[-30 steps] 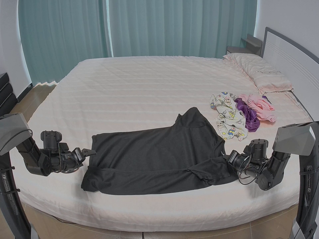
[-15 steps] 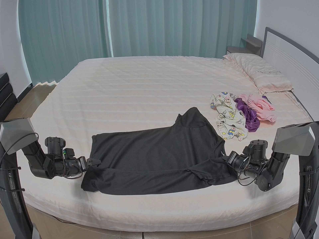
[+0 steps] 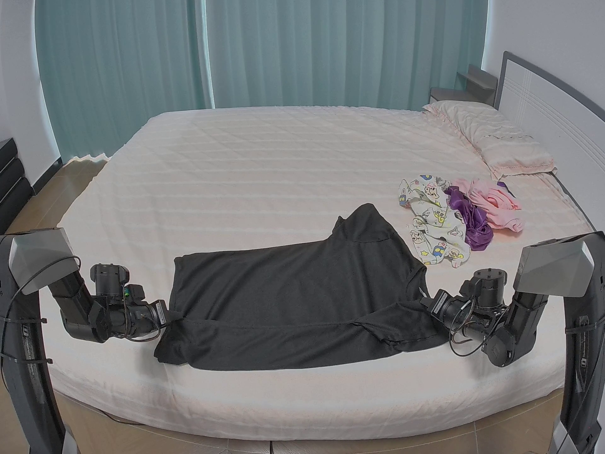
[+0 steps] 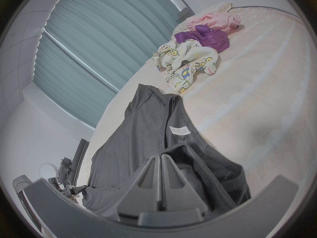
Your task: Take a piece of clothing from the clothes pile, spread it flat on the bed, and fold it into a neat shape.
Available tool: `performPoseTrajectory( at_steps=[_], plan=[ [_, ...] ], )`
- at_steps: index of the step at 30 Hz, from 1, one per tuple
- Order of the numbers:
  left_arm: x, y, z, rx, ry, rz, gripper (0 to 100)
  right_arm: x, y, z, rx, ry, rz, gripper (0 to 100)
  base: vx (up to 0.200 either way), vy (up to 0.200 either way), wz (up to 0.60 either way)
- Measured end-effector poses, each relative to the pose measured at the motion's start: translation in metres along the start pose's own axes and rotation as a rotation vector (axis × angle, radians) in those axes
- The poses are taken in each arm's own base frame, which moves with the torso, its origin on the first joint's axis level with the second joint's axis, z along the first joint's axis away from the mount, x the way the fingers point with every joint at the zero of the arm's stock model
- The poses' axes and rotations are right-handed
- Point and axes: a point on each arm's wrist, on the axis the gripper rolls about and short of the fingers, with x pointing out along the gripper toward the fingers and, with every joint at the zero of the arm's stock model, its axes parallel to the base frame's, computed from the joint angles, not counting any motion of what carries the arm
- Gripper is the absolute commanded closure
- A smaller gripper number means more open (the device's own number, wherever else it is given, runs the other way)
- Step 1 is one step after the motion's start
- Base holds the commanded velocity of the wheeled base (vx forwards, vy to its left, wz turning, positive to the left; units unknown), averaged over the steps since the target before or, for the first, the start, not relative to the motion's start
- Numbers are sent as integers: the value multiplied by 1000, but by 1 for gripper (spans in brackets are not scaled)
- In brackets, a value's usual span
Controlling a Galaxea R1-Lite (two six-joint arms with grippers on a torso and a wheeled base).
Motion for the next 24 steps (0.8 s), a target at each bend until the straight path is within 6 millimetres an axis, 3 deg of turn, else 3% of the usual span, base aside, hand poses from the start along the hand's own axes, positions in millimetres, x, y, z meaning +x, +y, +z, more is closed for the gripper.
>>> performPoseTrajectory(
  at_steps=[15, 24],
  plan=[
    [-3, 1, 5, 6, -55, 68, 100, 1, 4, 7, -2, -27, 19, 100, 0, 0, 0],
    [-11, 1, 6, 1, -74, 85, 100, 3, 7, 22, -1, -108, 39, 100, 0, 0, 0]
  ],
)
